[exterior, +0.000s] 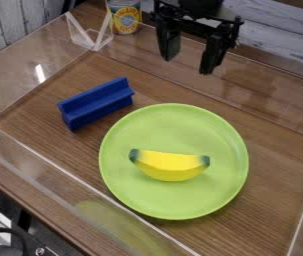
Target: Remove the banana from inside the green plate and put it on the table
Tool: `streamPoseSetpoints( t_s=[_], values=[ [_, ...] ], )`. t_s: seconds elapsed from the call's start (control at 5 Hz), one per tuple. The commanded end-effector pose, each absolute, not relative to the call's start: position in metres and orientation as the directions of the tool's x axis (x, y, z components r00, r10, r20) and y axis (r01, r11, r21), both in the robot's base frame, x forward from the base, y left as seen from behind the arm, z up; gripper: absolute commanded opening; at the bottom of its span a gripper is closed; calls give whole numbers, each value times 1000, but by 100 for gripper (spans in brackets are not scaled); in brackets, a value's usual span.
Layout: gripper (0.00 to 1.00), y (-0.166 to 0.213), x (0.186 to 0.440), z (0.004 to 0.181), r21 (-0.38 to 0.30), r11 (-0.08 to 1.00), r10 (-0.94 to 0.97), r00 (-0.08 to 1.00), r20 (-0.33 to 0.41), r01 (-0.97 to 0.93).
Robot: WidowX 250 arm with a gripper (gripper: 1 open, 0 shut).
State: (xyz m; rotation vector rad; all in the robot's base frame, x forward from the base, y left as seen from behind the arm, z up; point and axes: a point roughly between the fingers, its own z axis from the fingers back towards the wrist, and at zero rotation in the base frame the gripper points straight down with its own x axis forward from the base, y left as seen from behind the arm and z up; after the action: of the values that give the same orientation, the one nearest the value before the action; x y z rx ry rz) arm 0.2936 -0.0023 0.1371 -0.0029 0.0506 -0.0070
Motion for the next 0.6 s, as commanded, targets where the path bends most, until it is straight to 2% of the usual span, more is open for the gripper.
streamPoseSetpoints(
  t_s=[0.0, 0.2, 0.4],
  values=[
    [100, -6, 283, 130, -7, 997, -78, 994, -74, 78],
    [100, -15, 260, 129, -12, 967, -253, 965, -71, 253],
    [100, -18, 250, 127, -12, 927, -376, 924, -65, 376]
  ],
)
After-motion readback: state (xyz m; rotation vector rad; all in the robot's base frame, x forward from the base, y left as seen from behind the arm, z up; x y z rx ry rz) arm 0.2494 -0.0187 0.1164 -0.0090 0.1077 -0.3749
